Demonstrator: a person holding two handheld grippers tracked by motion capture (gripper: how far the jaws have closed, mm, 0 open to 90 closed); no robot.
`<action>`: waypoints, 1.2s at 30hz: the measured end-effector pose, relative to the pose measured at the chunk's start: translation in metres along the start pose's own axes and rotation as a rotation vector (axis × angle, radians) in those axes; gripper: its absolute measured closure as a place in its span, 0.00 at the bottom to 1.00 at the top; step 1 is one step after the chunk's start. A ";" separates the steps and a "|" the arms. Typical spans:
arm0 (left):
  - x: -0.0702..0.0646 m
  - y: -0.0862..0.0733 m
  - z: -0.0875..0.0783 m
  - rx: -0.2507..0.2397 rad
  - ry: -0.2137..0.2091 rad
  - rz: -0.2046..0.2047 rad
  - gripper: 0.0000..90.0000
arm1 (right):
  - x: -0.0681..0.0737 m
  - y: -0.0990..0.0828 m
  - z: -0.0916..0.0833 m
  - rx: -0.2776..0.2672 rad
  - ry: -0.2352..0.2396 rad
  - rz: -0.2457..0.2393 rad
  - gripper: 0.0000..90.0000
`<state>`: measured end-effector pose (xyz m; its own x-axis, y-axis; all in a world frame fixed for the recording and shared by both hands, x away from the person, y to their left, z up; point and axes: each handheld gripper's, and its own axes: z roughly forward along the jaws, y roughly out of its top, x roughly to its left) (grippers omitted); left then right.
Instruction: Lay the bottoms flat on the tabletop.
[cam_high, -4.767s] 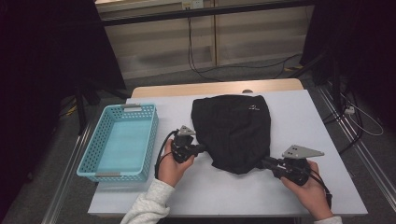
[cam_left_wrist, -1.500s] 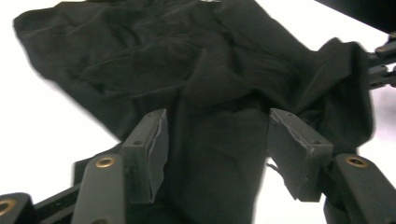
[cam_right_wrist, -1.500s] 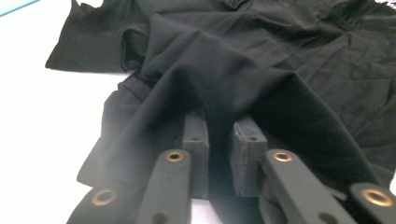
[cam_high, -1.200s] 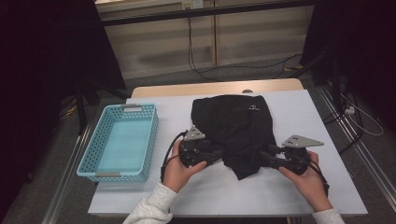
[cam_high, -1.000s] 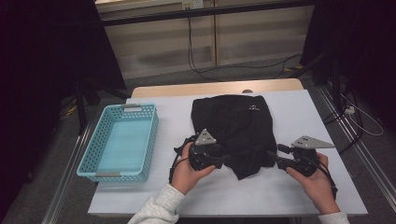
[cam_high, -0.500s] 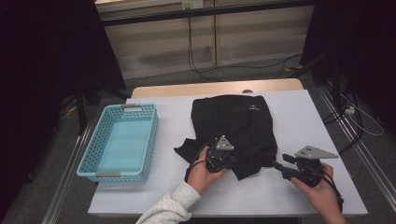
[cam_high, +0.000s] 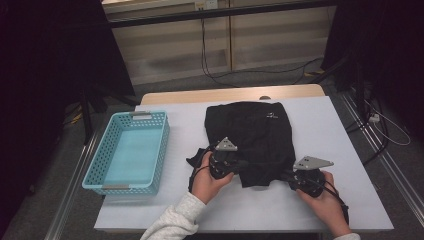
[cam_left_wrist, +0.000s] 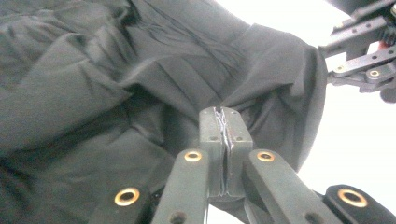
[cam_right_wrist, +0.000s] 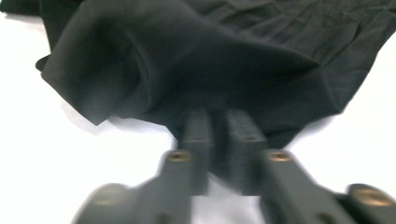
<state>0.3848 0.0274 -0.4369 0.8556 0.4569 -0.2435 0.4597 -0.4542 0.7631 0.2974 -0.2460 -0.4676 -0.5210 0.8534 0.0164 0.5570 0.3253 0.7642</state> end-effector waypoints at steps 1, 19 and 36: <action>0.002 0.000 -0.002 -0.003 0.000 -0.009 0.99 | -0.001 0.000 -0.001 -0.001 0.006 0.003 1.00; 0.020 -0.008 0.009 -0.006 0.042 -0.064 0.98 | -0.038 -0.025 -0.048 -0.021 -0.078 0.111 1.00; 0.007 -0.002 0.001 -0.044 0.013 -0.002 0.49 | -0.012 -0.001 -0.040 -0.076 -0.010 0.023 0.69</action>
<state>0.3906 0.0305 -0.4406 0.8514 0.4677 -0.2373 0.4502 -0.4197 0.7881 0.2770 -0.2731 -0.4426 -0.5019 0.8644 0.0289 0.5183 0.2739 0.8101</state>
